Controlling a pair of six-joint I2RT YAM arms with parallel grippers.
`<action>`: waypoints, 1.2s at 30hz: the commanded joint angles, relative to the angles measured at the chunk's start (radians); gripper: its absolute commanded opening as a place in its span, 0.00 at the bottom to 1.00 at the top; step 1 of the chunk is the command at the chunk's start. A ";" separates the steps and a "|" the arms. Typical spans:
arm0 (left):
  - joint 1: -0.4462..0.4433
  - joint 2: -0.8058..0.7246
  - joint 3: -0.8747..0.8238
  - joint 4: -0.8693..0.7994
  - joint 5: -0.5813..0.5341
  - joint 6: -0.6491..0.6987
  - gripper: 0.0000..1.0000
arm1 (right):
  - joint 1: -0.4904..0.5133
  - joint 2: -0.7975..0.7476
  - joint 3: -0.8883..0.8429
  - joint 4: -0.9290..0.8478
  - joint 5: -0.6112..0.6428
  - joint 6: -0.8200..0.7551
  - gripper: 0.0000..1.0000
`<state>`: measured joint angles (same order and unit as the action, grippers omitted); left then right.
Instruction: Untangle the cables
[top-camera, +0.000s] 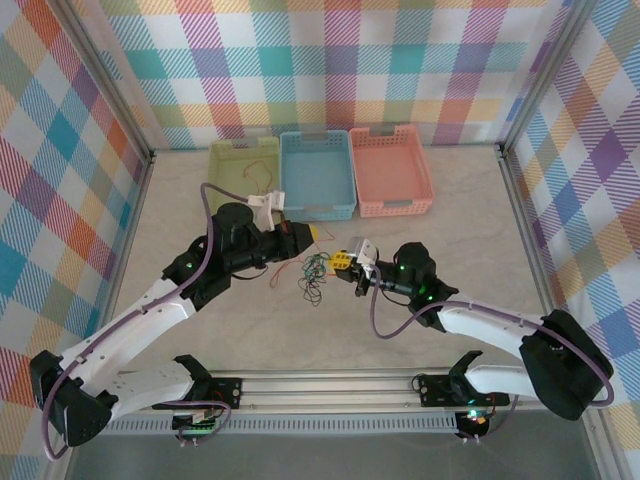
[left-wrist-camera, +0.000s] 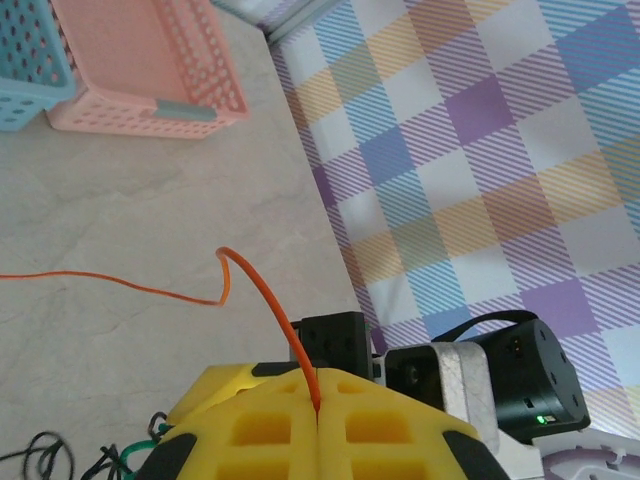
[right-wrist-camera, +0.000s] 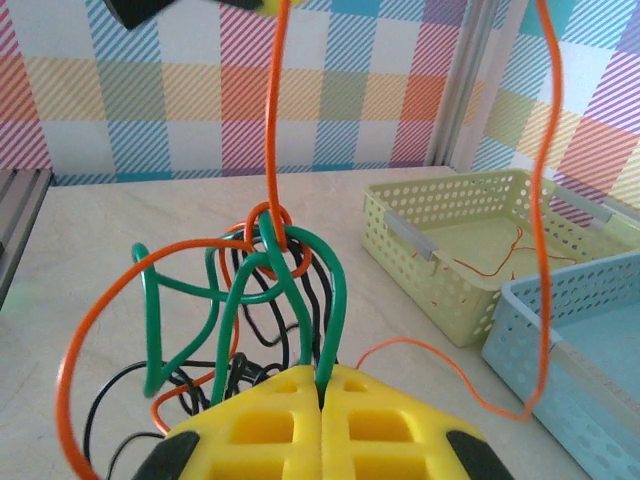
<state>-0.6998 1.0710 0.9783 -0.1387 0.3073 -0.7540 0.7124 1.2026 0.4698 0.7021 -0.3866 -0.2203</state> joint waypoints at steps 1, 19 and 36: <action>-0.010 0.019 -0.032 0.089 0.054 -0.028 0.00 | -0.006 0.001 0.054 -0.061 0.043 -0.001 0.34; -0.010 0.020 -0.014 0.034 -0.045 -0.017 0.00 | 0.003 -0.282 -0.018 -0.180 -0.029 -0.004 0.29; -0.011 0.018 -0.018 0.041 -0.039 -0.021 0.00 | 0.032 0.038 0.107 -0.155 -0.046 0.018 0.15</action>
<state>-0.7002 1.0931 0.9447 -0.1055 0.2745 -0.7700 0.7349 1.2221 0.5468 0.5034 -0.4385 -0.2142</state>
